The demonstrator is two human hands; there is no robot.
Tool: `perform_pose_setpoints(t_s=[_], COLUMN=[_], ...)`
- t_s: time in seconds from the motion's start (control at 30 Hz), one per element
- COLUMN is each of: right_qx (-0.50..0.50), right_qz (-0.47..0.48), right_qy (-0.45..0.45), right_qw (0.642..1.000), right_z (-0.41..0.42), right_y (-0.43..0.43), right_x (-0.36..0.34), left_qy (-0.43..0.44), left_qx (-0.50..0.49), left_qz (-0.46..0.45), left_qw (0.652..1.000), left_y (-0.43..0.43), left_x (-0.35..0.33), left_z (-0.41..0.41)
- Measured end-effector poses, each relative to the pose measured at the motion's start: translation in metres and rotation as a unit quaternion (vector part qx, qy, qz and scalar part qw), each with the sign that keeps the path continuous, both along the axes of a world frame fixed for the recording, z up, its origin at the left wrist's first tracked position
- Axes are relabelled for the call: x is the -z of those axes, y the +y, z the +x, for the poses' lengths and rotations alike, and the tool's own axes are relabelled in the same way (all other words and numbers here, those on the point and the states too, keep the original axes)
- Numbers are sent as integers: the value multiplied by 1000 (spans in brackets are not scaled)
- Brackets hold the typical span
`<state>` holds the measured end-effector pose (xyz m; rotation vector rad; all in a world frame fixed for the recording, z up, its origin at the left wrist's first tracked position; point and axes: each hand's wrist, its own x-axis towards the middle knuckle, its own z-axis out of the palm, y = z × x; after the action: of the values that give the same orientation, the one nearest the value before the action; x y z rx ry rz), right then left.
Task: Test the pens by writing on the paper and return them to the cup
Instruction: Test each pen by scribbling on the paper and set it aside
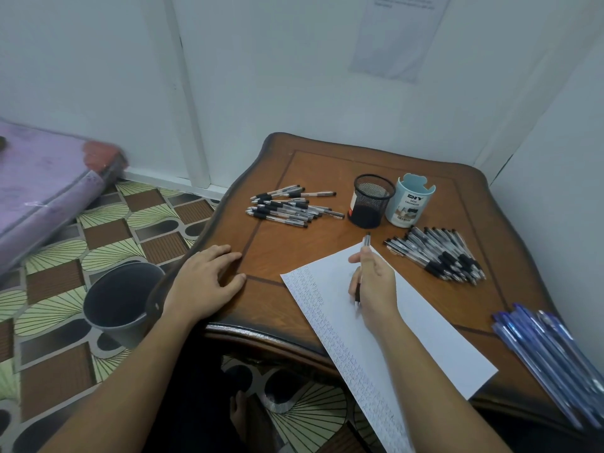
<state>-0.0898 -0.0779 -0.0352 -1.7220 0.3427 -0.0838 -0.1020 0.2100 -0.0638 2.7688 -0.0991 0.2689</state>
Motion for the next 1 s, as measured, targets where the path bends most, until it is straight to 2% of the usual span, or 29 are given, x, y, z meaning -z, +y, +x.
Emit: perform_pose_setpoints(t_s=[0.1, 0.33, 0.47, 0.53, 0.6, 0.7, 0.77, 1.0], right_qx=[11, -11, -36, -47, -58, -72, -65, -74], right_qz=[22, 145, 123, 41, -112, -330, -437, -619], right_qy=[16, 67, 5, -13, -6, -2, 7, 50], right_qw=[1000, 987, 992, 998, 992, 941, 897, 780], right_z=[2, 10, 18, 25, 35, 48, 57, 79], right_y=[1, -8, -24, -39, -58, -89, -104, -120], right_x=[-4, -14, -21, -25, -27, -28, -31, -27], left_qy=[-1, -4, -7, -5, -5, -6, -8, -9], left_qx=[0, 1, -2, 1, 2, 2, 2, 4], left_qz=[0, -8, -13, -7, -5, -5, -4, -6], left_qw=[1000, 1000, 1000, 1000, 1000, 1000, 1000, 1000], left_y=[0, -1, -1, 0, 1, 1, 2, 3], left_x=[0, -2, -3, -1, 0, 1, 1, 3], left_z=[0, -1, -1, 0, 1, 1, 2, 5])
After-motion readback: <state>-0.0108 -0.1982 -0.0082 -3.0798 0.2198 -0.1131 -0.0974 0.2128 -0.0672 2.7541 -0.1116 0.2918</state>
